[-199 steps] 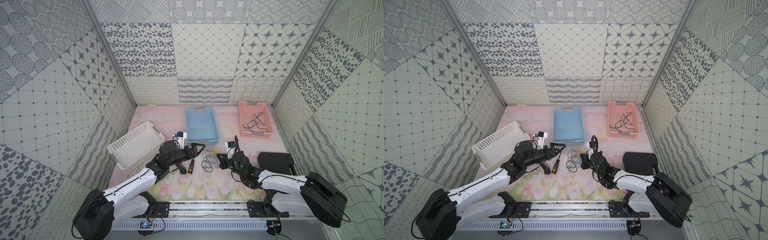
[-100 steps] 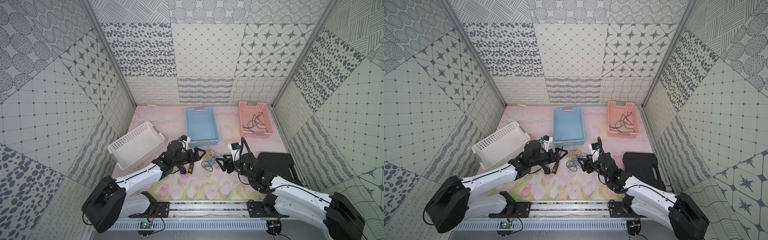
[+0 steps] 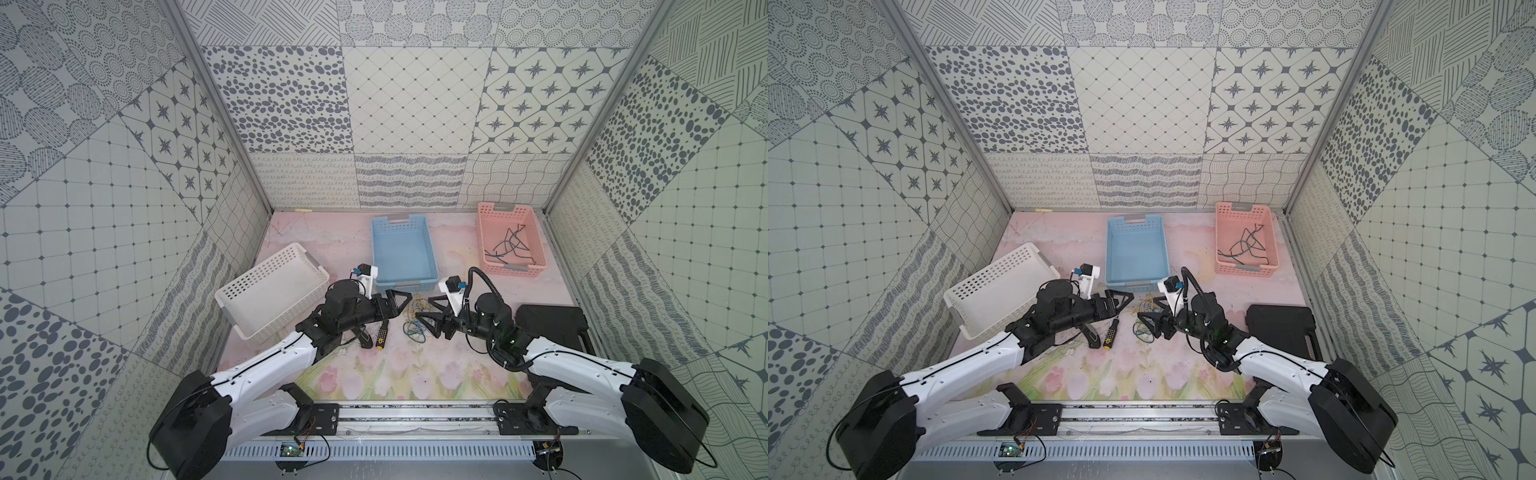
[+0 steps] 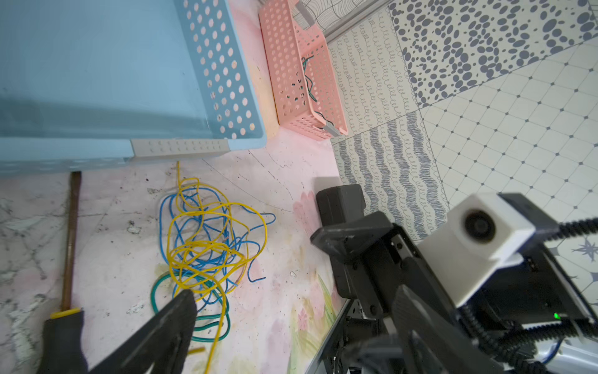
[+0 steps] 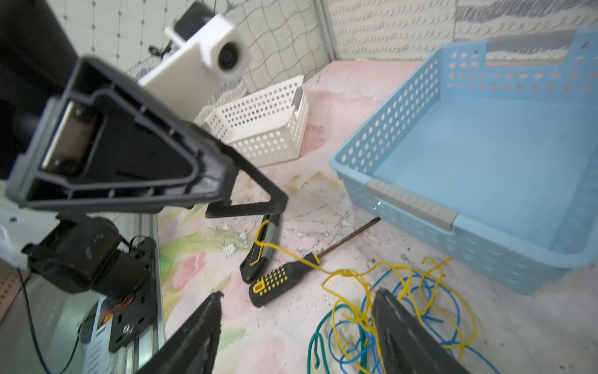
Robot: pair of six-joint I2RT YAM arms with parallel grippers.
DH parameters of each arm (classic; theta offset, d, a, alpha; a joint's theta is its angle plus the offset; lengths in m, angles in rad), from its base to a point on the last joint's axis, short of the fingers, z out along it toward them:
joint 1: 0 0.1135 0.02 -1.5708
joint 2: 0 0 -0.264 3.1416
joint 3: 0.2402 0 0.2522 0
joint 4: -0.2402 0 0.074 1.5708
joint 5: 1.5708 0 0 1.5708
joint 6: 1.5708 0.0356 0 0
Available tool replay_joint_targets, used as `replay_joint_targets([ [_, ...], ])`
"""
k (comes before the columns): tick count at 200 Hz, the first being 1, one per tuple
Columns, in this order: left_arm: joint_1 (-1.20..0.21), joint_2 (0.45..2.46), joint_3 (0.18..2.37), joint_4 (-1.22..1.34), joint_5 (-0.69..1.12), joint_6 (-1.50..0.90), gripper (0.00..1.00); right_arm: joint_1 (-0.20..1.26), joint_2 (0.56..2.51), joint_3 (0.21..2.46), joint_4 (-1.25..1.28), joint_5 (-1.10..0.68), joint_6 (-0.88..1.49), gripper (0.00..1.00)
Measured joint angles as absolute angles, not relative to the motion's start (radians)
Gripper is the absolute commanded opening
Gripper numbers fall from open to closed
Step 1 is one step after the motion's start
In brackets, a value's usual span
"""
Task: Untangle and sort cables by color
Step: Untie the cable.
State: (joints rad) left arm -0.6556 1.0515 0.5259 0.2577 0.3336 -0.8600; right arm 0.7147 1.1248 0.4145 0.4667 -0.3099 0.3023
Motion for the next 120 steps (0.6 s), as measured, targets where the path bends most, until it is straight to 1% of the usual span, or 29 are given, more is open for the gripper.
replay_joint_targets([
  [24, -0.656, 0.971, 0.523, 0.162, 0.227, -0.790, 0.94, 0.672, 1.074, 0.380, 0.479, -0.296, 0.410, 0.74],
  [37, -0.659, 0.961, 0.521, 0.135, 0.215, -0.759, 0.91, 0.663, 1.048, 0.361, 0.455, -0.295, 0.467, 0.74],
  [58, -0.685, 0.990, 0.531, 0.116, 0.227, -0.723, 0.87, 0.627, 1.001, 0.355, 0.381, -0.296, 0.526, 0.74],
  [71, -0.730, 1.043, 0.563, 0.105, 0.232, -0.705, 0.79, 0.566, 0.976, 0.354, 0.348, -0.312, 0.556, 0.73],
  [92, -0.831, 1.161, 0.668, 0.039, 0.192, -0.678, 0.77, 0.445, 0.968, 0.354, 0.313, -0.360, 0.589, 0.73],
  [97, -0.860, 1.196, 0.702, 0.017, 0.165, -0.669, 0.74, 0.417, 0.968, 0.354, 0.300, -0.373, 0.593, 0.73],
  [105, -0.896, 1.251, 0.754, -0.017, 0.122, -0.656, 0.73, 0.377, 0.968, 0.355, 0.274, -0.397, 0.591, 0.73],
  [111, -0.919, 1.290, 0.789, -0.044, 0.091, -0.649, 0.68, 0.354, 0.968, 0.357, 0.253, -0.414, 0.587, 0.74],
  [120, -0.944, 1.353, 0.845, -0.091, 0.038, -0.641, 0.66, 0.319, 0.968, 0.362, 0.223, -0.442, 0.579, 0.74],
])
